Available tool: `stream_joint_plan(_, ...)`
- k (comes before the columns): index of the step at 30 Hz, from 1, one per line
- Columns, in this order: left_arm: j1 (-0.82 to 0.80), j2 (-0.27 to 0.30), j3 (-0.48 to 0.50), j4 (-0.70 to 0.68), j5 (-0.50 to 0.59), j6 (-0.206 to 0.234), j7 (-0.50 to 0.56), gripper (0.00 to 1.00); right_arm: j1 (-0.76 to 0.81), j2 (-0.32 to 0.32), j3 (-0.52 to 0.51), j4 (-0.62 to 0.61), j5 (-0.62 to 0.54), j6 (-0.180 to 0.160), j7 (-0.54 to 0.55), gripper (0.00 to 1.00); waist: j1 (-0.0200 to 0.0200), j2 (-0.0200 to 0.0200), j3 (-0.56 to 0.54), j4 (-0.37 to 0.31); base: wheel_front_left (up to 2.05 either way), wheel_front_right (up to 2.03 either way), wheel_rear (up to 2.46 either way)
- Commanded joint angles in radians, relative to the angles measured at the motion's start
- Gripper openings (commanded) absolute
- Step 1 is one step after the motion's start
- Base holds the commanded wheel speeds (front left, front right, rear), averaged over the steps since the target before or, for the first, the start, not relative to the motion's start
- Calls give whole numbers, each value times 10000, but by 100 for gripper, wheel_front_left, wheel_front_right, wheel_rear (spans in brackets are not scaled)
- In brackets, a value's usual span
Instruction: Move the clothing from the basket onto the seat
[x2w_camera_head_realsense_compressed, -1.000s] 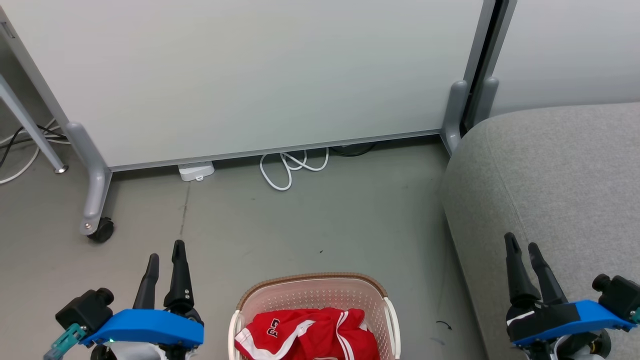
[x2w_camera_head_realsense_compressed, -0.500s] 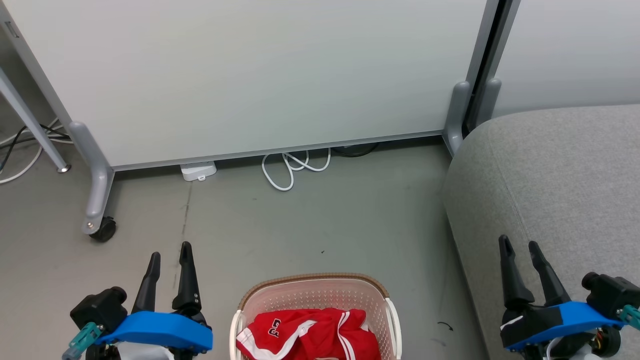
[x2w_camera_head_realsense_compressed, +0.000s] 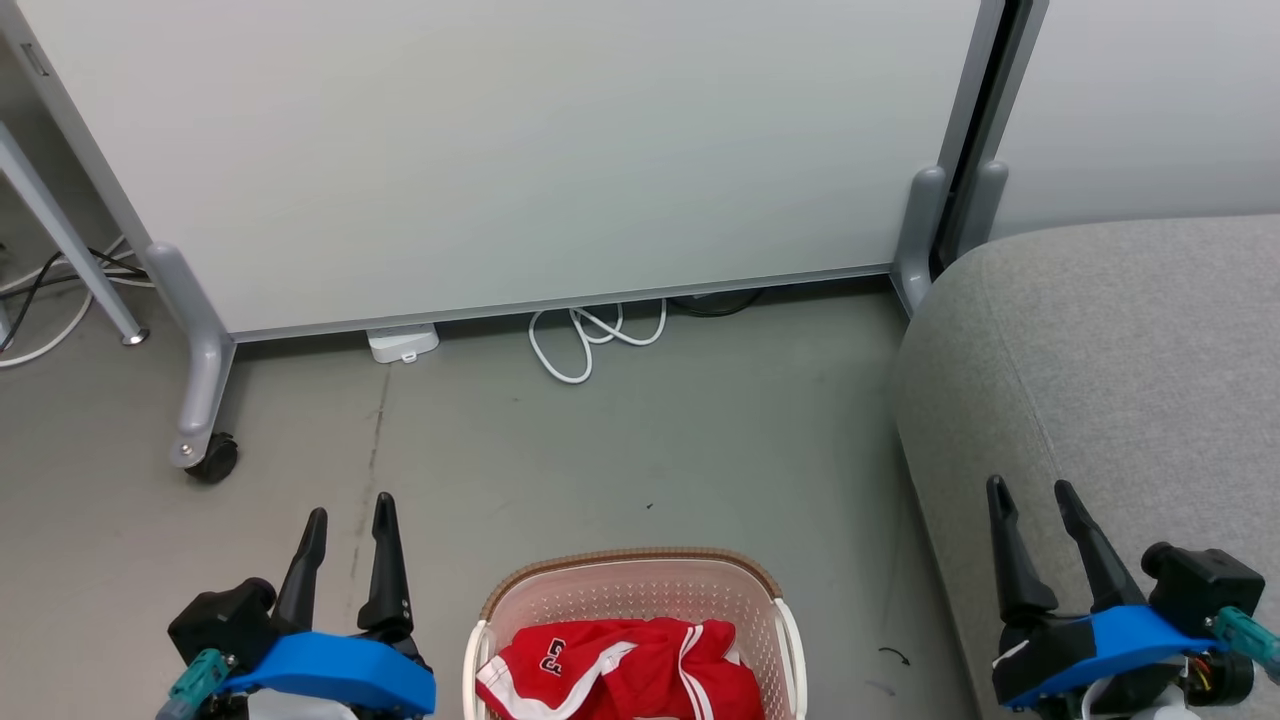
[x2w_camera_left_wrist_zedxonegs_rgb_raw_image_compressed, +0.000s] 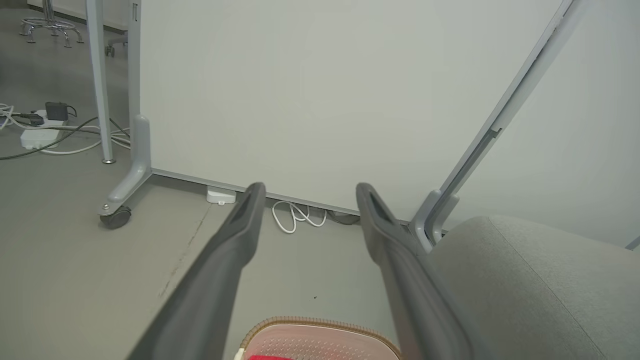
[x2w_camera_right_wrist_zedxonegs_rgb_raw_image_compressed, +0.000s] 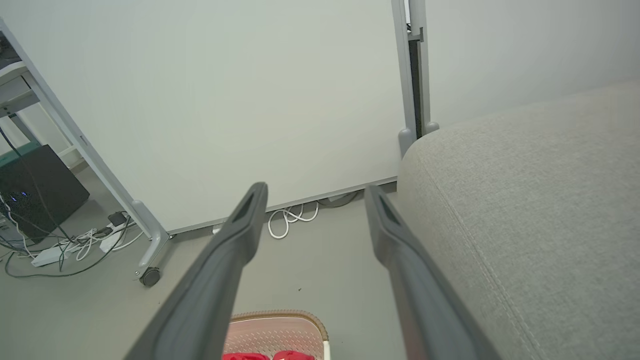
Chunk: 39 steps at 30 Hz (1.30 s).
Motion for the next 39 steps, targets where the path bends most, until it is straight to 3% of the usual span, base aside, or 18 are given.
stream_joint_plan(1, -144, 72, -53, -11, 238, -5, -90, 100, -51, -72, -7, -63, -244, 19, -73, 100, 0, 0, -3, 5, 0, 0, 0)
stream_joint_plan(39, -63, 2, -153, 472, 2300, 295, -840, 100, -51, -88, 44, 178, -3182, 25, -730, 100, 0, 0, -39, 58, 0, 0, 0)
